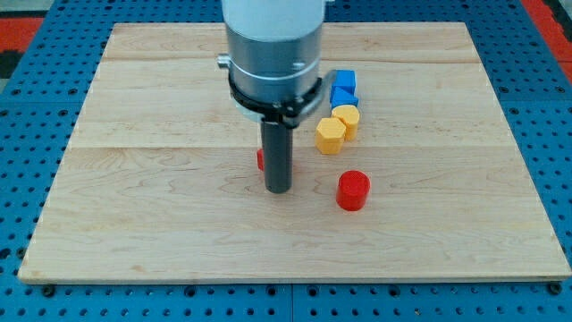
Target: Move the red star to the bottom side of the green star
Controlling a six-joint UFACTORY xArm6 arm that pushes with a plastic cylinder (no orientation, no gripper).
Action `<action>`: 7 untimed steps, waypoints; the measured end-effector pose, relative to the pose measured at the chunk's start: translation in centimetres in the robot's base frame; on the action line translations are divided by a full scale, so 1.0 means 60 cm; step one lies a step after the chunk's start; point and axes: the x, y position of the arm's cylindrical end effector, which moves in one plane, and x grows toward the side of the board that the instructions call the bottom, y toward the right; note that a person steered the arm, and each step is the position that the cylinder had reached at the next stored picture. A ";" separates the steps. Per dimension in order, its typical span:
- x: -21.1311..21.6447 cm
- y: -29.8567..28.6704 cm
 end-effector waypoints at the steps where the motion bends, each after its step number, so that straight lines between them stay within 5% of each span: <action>1: -0.042 -0.002; 2: -0.068 -0.013; 4: 0.027 -0.012; 7: -0.062 -0.010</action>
